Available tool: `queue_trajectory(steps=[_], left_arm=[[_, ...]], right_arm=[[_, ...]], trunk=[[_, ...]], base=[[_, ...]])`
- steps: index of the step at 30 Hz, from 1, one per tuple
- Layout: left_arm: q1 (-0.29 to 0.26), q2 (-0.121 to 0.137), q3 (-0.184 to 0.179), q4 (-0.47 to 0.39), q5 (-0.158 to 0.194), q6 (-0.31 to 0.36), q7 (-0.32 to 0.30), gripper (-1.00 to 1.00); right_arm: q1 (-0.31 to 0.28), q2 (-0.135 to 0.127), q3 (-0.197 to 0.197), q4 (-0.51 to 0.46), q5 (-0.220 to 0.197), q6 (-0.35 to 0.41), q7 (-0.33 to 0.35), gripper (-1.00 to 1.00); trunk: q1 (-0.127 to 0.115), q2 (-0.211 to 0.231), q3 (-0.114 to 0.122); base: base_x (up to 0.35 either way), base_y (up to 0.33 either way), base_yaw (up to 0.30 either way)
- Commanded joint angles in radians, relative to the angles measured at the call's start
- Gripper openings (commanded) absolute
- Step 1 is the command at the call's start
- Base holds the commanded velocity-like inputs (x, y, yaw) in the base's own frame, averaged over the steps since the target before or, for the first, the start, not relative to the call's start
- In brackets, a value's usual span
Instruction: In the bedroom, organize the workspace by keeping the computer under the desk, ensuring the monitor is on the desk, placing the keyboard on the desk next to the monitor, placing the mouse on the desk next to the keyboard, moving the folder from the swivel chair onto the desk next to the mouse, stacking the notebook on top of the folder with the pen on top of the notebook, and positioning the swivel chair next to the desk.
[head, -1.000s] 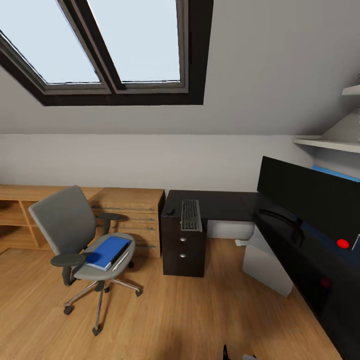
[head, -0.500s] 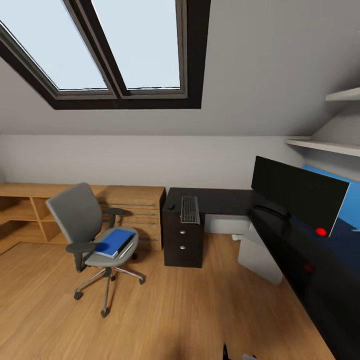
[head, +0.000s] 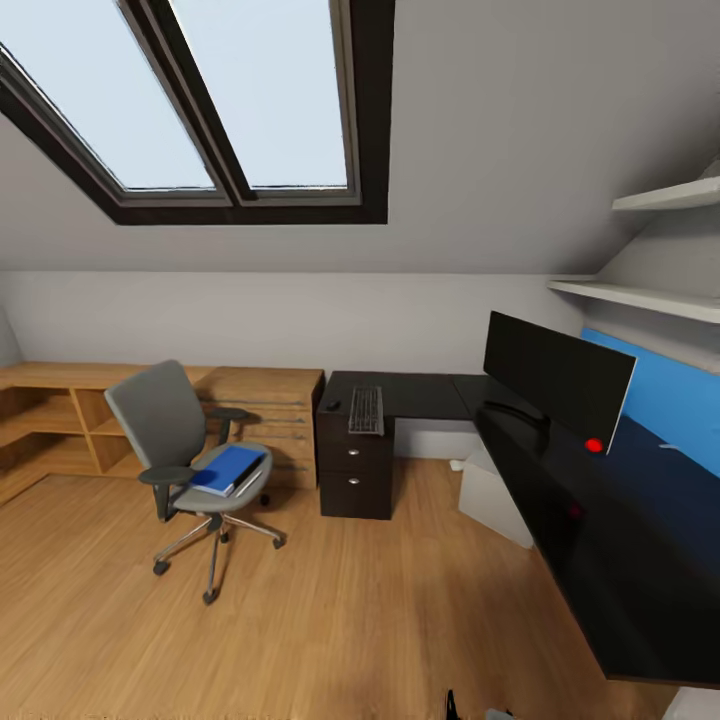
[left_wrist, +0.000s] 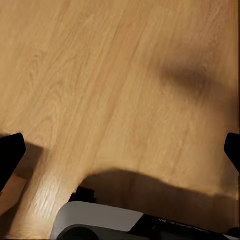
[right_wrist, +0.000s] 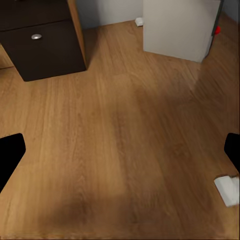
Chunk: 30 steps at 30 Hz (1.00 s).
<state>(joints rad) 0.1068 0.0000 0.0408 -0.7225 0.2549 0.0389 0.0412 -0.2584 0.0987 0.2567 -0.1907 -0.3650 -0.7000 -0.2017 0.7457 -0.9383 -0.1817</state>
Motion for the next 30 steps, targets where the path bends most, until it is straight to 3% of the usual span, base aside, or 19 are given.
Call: queue_trajectory(steps=[1,30], left_arm=[[0.001,0.000,-0.001,-0.003,0.010,0.004,0.003,1.00],[0.001,-0.001,-0.002,-0.003,0.009,0.003,0.002,1.00]], right_arm=[[-0.001,0.000,0.009,0.000,-0.006,-0.003,-0.005,1.00],[-0.001,-0.002,0.009,0.000,-0.006,-0.002,-0.005,1.00]], trunk=[[-0.001,-0.001,-0.001],[-0.001,-0.001,-0.001]], base=[[-0.318,-0.202,0.000],[-0.295,-0.218,0.000]])
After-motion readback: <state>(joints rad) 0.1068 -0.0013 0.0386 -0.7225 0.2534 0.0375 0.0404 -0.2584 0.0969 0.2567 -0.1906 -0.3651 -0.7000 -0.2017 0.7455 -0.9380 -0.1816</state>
